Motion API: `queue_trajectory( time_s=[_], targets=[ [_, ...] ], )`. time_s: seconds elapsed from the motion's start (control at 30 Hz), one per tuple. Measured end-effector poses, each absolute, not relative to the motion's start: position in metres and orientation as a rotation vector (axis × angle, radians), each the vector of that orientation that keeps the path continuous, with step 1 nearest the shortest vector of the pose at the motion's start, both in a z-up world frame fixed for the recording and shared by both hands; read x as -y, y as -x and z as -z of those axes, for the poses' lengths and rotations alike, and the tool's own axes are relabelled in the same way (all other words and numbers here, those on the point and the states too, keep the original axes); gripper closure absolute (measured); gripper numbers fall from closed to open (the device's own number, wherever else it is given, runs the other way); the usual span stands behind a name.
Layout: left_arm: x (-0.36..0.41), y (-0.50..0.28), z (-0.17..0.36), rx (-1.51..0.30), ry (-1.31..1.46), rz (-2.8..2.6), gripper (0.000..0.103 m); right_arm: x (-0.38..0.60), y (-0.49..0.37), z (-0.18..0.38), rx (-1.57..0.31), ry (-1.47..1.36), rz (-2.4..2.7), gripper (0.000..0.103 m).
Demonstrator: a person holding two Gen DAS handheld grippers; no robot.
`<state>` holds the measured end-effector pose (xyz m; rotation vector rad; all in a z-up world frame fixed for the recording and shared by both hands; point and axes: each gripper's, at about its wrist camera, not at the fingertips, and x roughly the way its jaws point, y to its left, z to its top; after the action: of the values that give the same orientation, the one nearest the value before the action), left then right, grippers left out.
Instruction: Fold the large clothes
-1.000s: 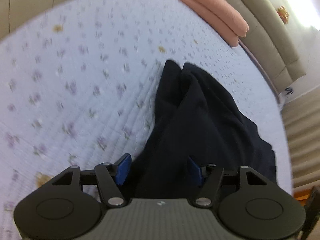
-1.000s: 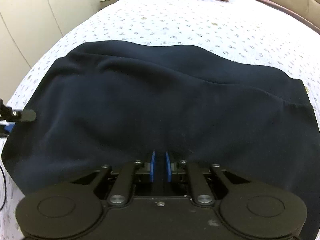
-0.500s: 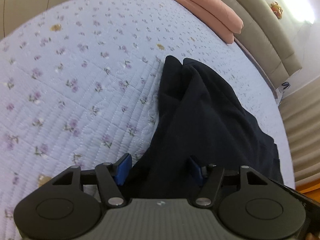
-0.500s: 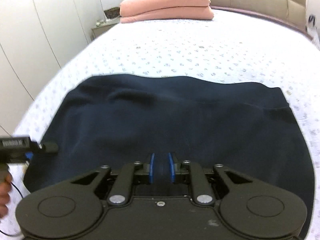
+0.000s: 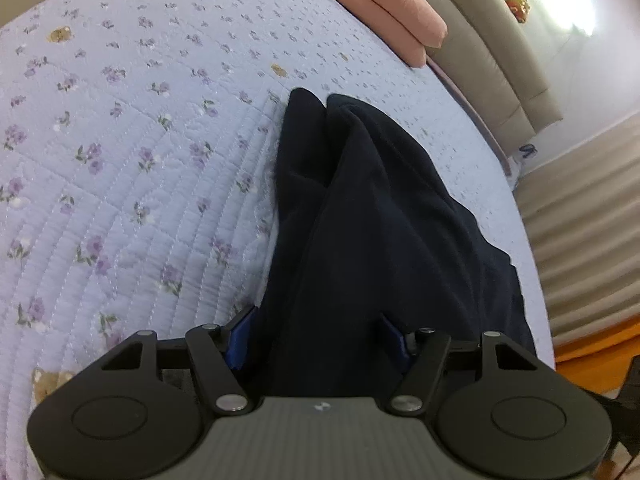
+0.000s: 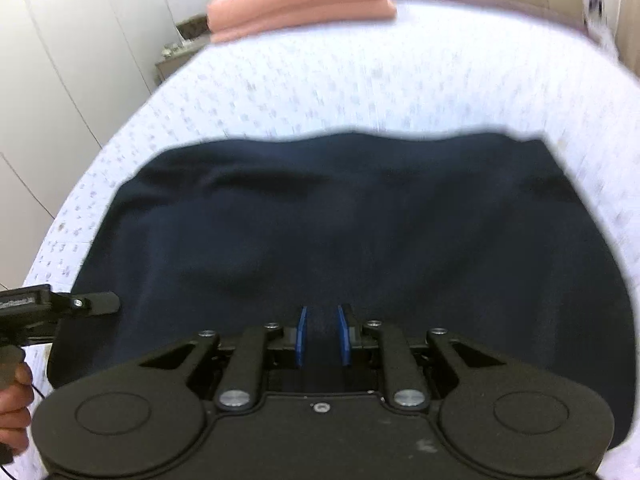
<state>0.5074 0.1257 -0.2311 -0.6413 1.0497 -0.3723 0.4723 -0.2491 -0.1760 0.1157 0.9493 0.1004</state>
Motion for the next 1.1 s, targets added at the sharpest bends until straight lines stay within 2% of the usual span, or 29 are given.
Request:
queue_trajectory(
  time_s=[0.17, 0.2, 0.23, 0.3, 0.53, 0.8, 0.97, 1.1],
  targets=[
    [-0.117, -0.497, 0.232, -1.077, 0.592, 0.459, 0.038, 0.232, -0.455, 0.198, -0.996, 0.007, -0.092, 0.084],
    [-0.114, -0.496, 0.232, -1.083, 0.588, 0.475, 0.053, 0.233, -0.456, 0.204, -0.991, -0.006, -0.098, 0.084],
    [-0.111, -0.497, 0.233, -1.091, 0.584, 0.486, 0.08, 0.236, -0.459, 0.208, -0.988, -0.022, -0.113, 0.084],
    [-0.106, -0.496, 0.233, -1.082, 0.592, 0.49, 0.088, 0.239, -0.468, 0.211, -0.992, -0.04, -0.138, 0.084],
    [-0.088, -0.488, 0.174, -0.867, 0.732, 0.496, 0.091, 0.268, -0.468, 0.217, -0.99, -0.112, -0.227, 0.083],
    [0.05, -0.498, 0.098, -0.732, 0.643, 0.734, 0.091, 0.364, -0.472, 0.216, -1.032, -0.62, -0.293, 0.082],
    [0.152, -0.501, 0.09, -0.749, 0.609, 0.874, 0.09, 0.456, -0.432, 0.185, -0.928, -0.655, -0.151, 0.079],
    [0.217, -0.506, 0.11, -0.804, 0.575, 0.916, 0.09, 0.519, -0.406, 0.187, -0.933, -0.625, -0.008, 0.079]
  ],
)
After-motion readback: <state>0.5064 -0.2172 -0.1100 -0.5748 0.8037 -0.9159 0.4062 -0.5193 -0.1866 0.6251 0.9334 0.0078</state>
